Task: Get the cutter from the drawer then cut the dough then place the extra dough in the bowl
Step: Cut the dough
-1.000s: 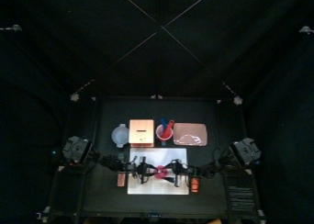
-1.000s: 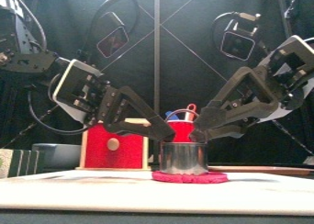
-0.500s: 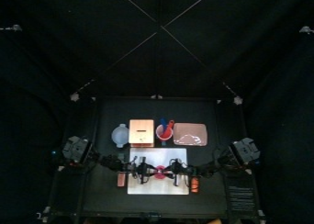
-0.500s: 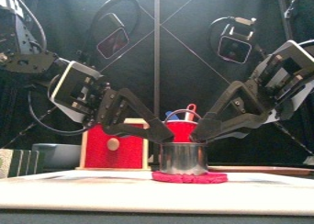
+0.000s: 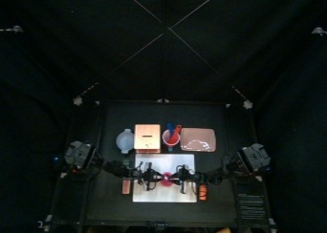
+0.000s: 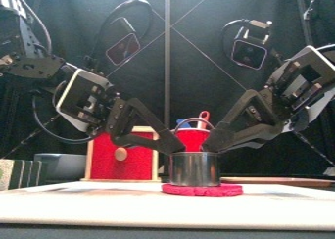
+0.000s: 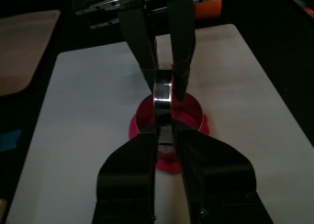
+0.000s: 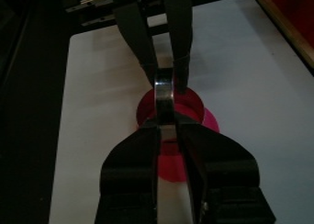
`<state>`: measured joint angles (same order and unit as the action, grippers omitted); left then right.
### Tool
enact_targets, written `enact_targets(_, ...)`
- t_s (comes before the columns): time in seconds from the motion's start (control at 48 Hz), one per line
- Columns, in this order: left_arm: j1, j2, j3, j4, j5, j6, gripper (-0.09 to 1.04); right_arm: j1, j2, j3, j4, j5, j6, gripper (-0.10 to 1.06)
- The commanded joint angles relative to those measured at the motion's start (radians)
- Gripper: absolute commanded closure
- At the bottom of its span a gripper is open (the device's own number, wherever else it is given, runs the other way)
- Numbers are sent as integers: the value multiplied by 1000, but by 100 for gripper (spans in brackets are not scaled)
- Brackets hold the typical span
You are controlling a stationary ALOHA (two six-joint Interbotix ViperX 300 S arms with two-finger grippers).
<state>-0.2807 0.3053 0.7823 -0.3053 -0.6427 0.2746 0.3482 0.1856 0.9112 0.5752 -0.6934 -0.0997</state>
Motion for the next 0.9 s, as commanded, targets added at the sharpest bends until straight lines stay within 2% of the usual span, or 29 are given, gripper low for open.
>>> enact_targets(0.021, -12, -5, -2, 21, 60, 3, 55, -11, -9, -8, 6, 49, 6, 50)
enact_targets(0.25, -43, 35, -14, 21, 150, 2, 56, -11, -2, -11, 6, 149, 8, 50)
enact_targets(0.896, -49, 126, -25, -2, 262, -3, 56, -35, 38, -29, 15, 189, 12, 50)
